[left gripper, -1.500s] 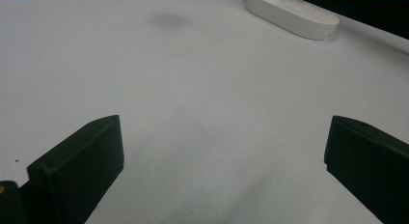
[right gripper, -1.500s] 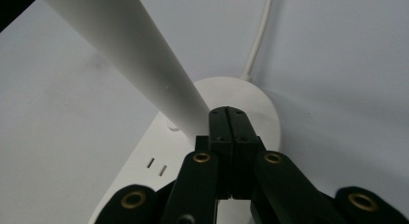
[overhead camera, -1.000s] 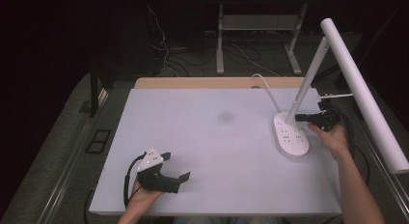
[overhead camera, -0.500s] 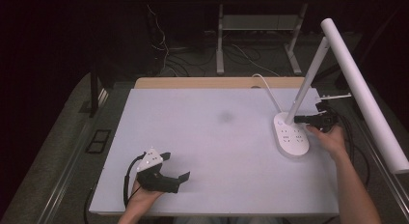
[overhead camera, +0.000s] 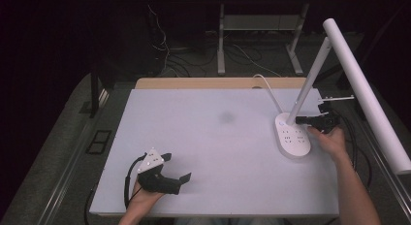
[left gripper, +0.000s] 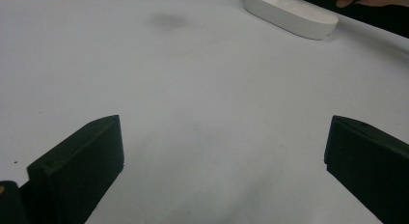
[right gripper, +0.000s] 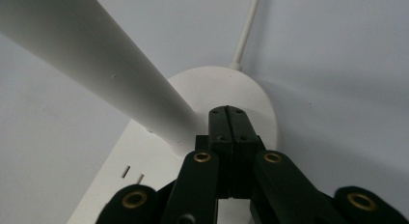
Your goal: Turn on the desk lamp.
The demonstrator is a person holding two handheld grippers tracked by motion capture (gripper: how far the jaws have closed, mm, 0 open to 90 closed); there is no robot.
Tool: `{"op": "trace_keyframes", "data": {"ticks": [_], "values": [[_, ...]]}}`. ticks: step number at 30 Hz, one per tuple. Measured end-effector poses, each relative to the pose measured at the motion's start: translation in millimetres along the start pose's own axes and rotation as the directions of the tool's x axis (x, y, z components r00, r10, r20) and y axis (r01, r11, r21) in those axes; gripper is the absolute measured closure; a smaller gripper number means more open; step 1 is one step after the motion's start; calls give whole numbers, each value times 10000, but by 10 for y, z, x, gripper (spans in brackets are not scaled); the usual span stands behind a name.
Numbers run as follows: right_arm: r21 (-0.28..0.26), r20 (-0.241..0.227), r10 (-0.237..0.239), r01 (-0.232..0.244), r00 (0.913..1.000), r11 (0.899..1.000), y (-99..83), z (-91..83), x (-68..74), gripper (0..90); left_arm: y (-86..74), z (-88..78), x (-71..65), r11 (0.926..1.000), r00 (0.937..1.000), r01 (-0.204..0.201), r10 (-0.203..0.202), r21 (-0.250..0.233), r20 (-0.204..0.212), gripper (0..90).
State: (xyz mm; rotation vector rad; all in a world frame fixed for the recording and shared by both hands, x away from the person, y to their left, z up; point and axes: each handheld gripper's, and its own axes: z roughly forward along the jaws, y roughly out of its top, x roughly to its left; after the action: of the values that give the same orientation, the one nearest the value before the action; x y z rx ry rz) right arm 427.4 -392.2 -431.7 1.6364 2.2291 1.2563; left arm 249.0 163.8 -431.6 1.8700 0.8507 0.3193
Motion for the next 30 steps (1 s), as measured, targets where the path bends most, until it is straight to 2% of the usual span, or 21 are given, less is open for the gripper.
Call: {"op": "trace_keyframes", "data": {"ticks": [6, 8, 11, 13, 17, 30], "values": [[-85, 62, 39, -39, 10000, 10000, -21, -7, 25, 897, -2, 7, 1, 10000, 10000, 5, -5, -22, 11, 0], [-88, 122, -76, 77, 9999, 9999, -20, -6, 29, 897, -2, 6, 2, 10000, 10000, 9, -9, -14, 3, 0], [90, 295, -168, 166, 9994, 9998, -1, -14, 62, 897, 0, 0, 7, 10000, 10000, 26, -26, -21, -13, 0], [14, 259, -78, 78, 9996, 10000, 1, -23, 71, 896, 0, -1, 9, 10000, 10000, 21, -21, -21, -11, 0], [163, 414, -258, 252, 9988, 9995, 9, -29, 93, 896, 1, 3, 9, 10000, 10000, 18, -18, -17, -9, 0], [-309, 609, -64, 83, 9981, 9995, 52, -210, 180, 896, 3, -3, -4, 10000, 10000, 12, -12, -30, 9, 0]]}}
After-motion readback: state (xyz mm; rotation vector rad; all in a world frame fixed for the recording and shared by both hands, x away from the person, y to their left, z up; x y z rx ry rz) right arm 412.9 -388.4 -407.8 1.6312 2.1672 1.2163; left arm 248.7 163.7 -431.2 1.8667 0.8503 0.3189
